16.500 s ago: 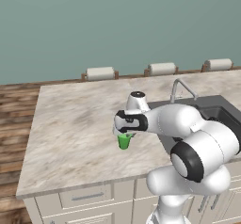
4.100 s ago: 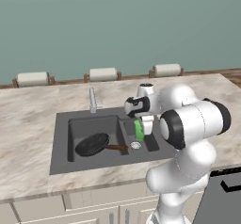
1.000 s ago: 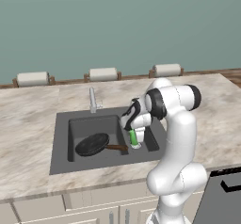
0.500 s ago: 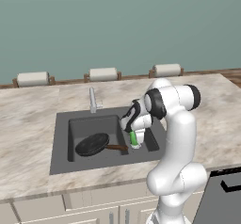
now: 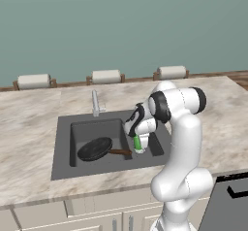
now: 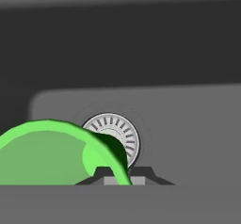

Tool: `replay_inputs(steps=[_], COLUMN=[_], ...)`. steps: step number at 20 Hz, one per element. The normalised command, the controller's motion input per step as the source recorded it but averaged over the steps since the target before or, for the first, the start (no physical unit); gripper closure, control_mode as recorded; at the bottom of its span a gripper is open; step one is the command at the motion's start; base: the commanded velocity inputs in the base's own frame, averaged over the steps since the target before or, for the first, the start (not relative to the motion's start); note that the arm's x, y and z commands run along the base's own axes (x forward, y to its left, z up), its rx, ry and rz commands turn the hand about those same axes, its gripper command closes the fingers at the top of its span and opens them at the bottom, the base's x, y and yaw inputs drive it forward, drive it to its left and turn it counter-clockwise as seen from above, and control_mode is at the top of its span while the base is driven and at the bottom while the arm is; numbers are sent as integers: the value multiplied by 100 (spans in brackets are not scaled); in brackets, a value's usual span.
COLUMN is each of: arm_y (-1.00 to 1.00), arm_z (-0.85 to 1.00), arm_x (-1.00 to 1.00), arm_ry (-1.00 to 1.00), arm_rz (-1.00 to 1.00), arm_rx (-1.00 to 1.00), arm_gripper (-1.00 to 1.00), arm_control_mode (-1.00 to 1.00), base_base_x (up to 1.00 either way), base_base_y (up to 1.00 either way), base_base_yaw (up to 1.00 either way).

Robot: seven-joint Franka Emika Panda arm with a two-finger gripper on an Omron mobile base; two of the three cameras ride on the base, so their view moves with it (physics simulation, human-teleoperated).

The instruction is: Place the pan in the left basin and the cup in the right basin of the sink.

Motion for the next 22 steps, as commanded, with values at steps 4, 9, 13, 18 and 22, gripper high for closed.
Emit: replay_inputs(steps=[4,9,13,18,22], arm_y=[0,0,0,0,0], arm_z=[0,0,0,0,6], arm_x=[0,0,0,0,0], arm_ry=[0,0,0,0,0], arm_rz=[0,0,0,0,0], arm_rx=[0,0,0,0,0], arm_gripper=[-100,-100,-100,-100,-100], arm_control_mode=[-100,-100,-100,-100,-100], base_base_x=[0,0,0,0,0], base_base_y=[0,0,0,0,0], base_base_yaw=[0,0,0,0,0])
